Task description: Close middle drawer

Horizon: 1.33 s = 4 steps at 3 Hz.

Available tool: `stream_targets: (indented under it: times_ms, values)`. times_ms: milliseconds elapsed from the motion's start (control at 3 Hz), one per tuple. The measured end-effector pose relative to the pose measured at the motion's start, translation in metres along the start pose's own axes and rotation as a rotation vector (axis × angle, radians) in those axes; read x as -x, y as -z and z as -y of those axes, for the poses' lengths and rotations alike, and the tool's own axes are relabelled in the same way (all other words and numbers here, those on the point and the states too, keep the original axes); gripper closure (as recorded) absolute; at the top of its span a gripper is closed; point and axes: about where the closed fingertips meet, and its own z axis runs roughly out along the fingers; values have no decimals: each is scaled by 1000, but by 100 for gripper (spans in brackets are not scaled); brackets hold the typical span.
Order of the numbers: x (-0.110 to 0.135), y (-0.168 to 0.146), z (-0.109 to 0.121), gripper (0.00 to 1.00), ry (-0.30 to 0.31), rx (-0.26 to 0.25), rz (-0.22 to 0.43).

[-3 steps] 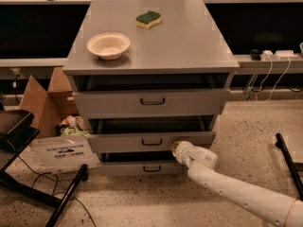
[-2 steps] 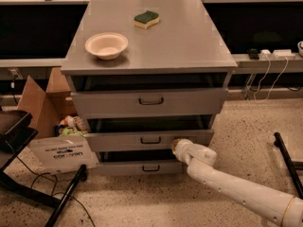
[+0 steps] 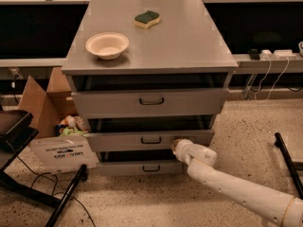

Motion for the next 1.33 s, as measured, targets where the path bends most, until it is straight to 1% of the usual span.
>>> stream_targets:
  times_ms: [333,667,1000,1333]
  values:
    - [0,0,0,30,0,0,0]
    - [0,0,0,1,0,0,0]
    - [0,0,0,0,0,0,0]
    - [0,0,0,18,0,0,0]
